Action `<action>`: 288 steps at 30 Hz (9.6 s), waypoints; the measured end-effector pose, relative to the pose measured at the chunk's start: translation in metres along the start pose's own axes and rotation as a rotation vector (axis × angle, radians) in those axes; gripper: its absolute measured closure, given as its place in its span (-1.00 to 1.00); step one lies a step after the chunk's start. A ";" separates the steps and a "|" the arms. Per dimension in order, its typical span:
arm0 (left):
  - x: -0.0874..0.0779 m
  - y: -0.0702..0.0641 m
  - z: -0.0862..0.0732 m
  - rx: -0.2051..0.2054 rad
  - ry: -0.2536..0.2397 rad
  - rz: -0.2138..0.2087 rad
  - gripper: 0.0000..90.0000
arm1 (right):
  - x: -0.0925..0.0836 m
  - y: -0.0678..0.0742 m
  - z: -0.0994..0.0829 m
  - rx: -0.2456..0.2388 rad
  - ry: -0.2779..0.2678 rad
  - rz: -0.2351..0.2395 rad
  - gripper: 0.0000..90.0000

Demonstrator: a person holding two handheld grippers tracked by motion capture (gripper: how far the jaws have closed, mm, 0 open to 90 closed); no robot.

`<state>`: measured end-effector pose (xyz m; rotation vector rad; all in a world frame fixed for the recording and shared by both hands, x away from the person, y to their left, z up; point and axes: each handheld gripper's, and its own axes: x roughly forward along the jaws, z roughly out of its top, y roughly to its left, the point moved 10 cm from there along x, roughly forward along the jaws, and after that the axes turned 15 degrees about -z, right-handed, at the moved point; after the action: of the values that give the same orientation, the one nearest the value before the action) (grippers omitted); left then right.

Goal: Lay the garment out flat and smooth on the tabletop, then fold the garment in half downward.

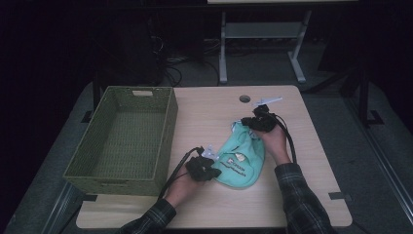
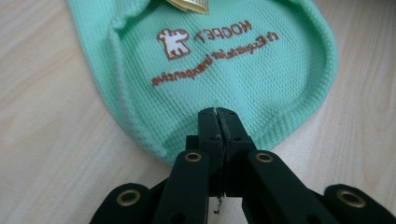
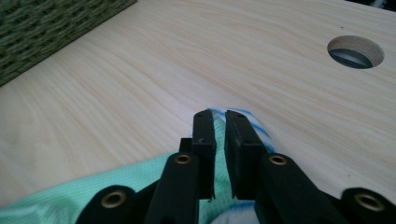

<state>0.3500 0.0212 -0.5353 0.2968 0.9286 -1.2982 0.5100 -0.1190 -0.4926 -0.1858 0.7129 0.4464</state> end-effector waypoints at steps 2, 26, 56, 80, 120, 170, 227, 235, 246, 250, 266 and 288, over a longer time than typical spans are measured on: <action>-0.002 0.001 0.003 -0.009 -0.022 0.005 0.97 | -0.007 0.000 -0.002 -0.006 -0.001 0.004 0.97; -0.012 0.050 0.060 -0.007 -0.068 0.081 0.99 | -0.066 0.007 -0.064 -0.068 0.004 0.025 1.00; 0.016 0.060 0.045 -0.022 0.041 0.098 0.99 | -0.068 0.020 -0.125 -0.118 0.128 0.022 1.00; -0.004 -0.001 0.025 -0.001 -0.041 -0.005 0.42 | -0.065 0.004 -0.095 -0.084 0.071 0.004 0.81; -0.012 -0.004 0.009 0.042 0.014 0.067 0.93 | -0.003 -0.029 -0.055 -0.041 0.105 -0.087 0.96; 0.015 0.040 0.033 0.036 0.012 0.067 0.99 | -0.077 0.019 -0.134 -0.085 0.131 0.045 0.99; -0.030 0.043 0.027 -0.088 -0.118 0.108 0.20 | -0.070 0.010 -0.129 -0.089 0.107 0.037 0.99; -0.018 0.050 0.015 -0.107 -0.067 0.108 0.11 | -0.070 0.011 -0.129 -0.087 0.108 0.037 0.99; -0.012 0.054 0.008 -0.084 -0.023 0.141 0.29 | -0.073 0.012 -0.128 -0.095 0.108 0.032 0.99; -0.012 0.054 0.008 -0.076 -0.023 0.141 0.49 | -0.081 0.015 -0.120 -0.094 0.072 0.040 0.99; -0.011 0.051 0.008 -0.067 -0.022 0.118 0.80 | -0.083 0.082 -0.103 -0.164 0.031 0.175 0.99; -0.030 0.042 0.030 -0.089 -0.145 0.099 0.85 | -0.064 0.082 -0.121 -0.201 0.098 0.147 0.99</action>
<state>0.4016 0.0342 -0.5076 0.1751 0.8352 -1.1681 0.3587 -0.1047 -0.5409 -0.3474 0.7803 0.6533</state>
